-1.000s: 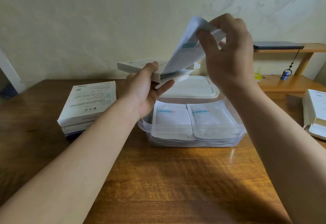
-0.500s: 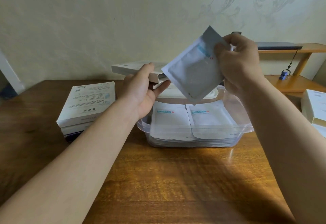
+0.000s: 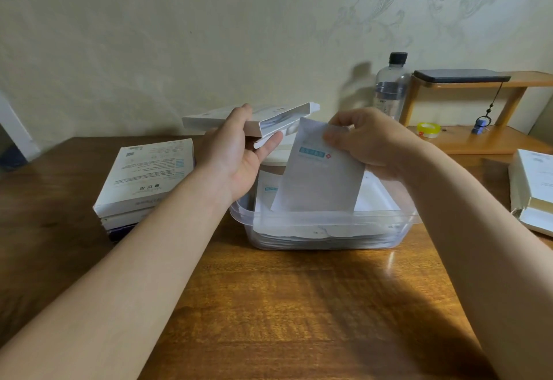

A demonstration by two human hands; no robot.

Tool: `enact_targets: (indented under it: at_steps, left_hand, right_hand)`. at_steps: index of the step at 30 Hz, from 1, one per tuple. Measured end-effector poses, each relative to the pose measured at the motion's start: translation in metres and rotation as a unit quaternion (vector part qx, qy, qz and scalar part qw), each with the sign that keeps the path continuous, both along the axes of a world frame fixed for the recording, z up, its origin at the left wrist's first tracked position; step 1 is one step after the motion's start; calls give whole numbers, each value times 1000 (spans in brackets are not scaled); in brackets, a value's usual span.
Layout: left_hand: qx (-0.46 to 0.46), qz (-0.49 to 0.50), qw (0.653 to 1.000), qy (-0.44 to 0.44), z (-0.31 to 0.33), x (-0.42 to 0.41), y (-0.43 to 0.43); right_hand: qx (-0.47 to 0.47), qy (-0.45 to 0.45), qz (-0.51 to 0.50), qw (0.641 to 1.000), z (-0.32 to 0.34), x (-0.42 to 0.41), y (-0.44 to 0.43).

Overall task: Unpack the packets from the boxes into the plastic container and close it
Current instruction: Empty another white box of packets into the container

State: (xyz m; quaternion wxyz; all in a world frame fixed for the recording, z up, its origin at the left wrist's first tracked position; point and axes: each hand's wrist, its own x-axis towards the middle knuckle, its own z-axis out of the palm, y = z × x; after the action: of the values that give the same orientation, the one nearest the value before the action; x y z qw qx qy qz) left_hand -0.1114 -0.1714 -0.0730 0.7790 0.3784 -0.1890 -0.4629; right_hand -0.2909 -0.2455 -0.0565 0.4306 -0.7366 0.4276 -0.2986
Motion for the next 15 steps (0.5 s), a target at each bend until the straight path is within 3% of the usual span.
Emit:
enact_targets:
  at_steps: [4, 8, 15]
  left_hand:
    - [-3, -2, 1000, 1, -1, 0, 0]
    - [0, 4, 1000, 7, -1, 2, -1]
    - [2, 4, 1000, 6, -2, 1, -1]
  right_hand:
    - [-49, 97, 15, 994, 0, -3, 0]
    - [-147, 293, 11, 945, 6, -12, -4]
    - [-181, 354, 91, 913, 1, -5, 4]
